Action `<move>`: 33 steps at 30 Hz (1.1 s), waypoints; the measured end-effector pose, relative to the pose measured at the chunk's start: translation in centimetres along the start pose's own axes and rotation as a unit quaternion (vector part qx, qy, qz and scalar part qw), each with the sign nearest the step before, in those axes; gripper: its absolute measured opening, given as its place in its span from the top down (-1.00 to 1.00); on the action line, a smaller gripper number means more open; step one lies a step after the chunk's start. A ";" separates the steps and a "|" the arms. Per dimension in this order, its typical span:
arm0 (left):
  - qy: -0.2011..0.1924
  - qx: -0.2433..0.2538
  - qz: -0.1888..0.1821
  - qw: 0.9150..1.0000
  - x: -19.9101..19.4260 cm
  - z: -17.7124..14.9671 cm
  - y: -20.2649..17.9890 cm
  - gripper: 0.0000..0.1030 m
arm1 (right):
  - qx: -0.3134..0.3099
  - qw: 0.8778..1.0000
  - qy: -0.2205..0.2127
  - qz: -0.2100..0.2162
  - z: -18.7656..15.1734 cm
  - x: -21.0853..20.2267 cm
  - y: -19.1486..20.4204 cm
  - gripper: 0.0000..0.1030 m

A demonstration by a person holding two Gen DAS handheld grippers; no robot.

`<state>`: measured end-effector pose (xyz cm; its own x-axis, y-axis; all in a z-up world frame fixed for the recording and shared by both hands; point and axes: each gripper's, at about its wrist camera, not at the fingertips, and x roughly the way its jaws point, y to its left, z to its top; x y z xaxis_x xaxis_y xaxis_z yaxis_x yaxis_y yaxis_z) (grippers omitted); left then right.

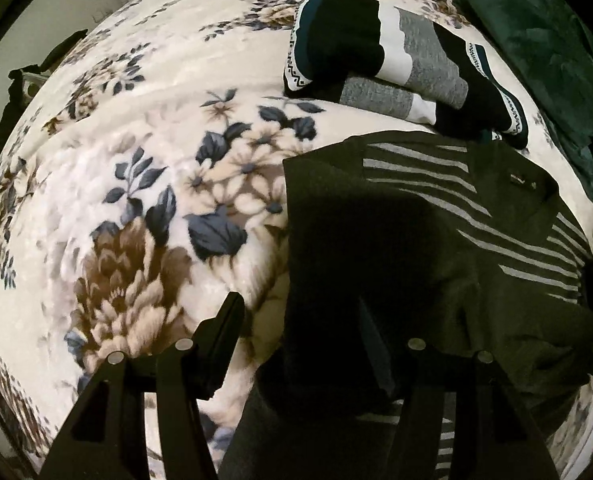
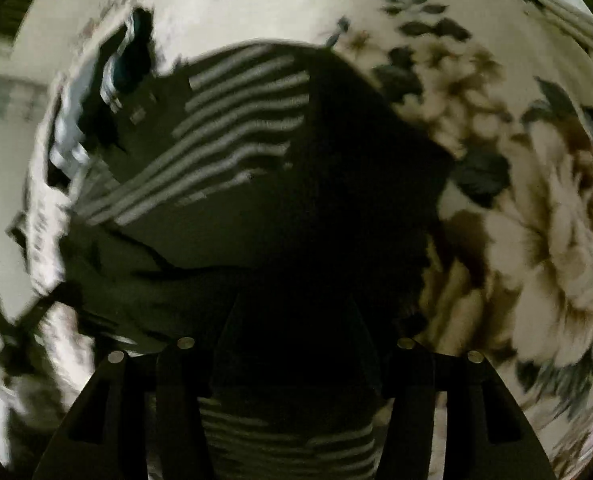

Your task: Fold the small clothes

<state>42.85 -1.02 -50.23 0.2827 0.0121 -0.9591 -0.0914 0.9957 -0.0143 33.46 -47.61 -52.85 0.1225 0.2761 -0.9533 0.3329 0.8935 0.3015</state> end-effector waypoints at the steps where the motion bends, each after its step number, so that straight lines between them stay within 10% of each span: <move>1: -0.001 -0.003 -0.001 1.000 -0.2 -0.1 0.0 -0.08 | -0.008 1.000 -0.009 -0.013 -0.1 -0.1 0.3 0.81; 10: -0.008 0.022 0.002 1.000 -1.8 -1.6 -0.8 -0.08 | -0.075 0.979 -0.187 0.014 -2.8 -10.1 2.4 0.82; 15: 0.000 0.036 0.005 0.999 -2.2 -3.5 -1.2 -0.07 | -0.109 0.993 -0.014 -0.046 -5.1 -3.8 0.0 0.70; 20: -0.002 0.089 0.029 0.996 -2.4 -5.8 -3.7 -0.08 | -0.031 0.999 -0.042 0.004 -5.3 -4.7 -2.1 -0.01; 31: -0.026 0.147 0.032 0.988 -3.5 -7.5 -8.2 -0.08 | 0.051 0.998 -0.025 -0.011 -3.6 -0.6 -1.2 0.00; 33: -0.027 0.147 0.031 0.988 -3.6 -7.5 -8.5 -0.08 | 0.040 0.998 -0.042 -0.026 -4.0 -0.6 -0.8 0.38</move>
<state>35.46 -10.18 -48.79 0.3366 0.0706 -0.9390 0.1688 0.9765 0.1339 29.39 -47.10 -52.65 0.1793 0.1966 -0.9639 0.4141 0.8737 0.2553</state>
